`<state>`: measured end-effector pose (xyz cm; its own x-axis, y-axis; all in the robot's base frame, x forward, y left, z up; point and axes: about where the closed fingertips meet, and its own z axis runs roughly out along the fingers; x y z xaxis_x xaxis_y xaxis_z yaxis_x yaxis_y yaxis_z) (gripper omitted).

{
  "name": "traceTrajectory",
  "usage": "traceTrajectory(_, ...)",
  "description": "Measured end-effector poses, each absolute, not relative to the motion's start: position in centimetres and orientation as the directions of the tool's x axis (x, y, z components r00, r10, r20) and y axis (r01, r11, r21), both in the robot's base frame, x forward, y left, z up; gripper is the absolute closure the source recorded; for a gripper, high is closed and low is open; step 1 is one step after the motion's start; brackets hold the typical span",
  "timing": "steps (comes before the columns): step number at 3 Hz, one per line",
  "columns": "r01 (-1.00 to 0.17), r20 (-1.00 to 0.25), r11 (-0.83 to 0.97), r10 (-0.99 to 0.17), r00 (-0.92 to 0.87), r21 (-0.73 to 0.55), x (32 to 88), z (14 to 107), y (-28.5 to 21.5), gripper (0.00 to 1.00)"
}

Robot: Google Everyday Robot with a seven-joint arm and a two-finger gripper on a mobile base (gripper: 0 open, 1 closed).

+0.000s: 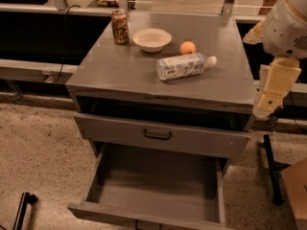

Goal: Place blue plastic bottle into middle drawer

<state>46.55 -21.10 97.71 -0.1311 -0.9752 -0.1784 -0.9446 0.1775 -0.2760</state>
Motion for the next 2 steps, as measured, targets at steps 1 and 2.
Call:
traceTrajectory(1, -0.957, -0.128, 0.018, -0.992, 0.020, -0.288, 51.8, 96.5, -18.8, 0.00)
traceTrajectory(2, -0.951, -0.101, -0.154, -0.977, 0.187, -0.267, 57.7, 93.6, -14.5, 0.00)
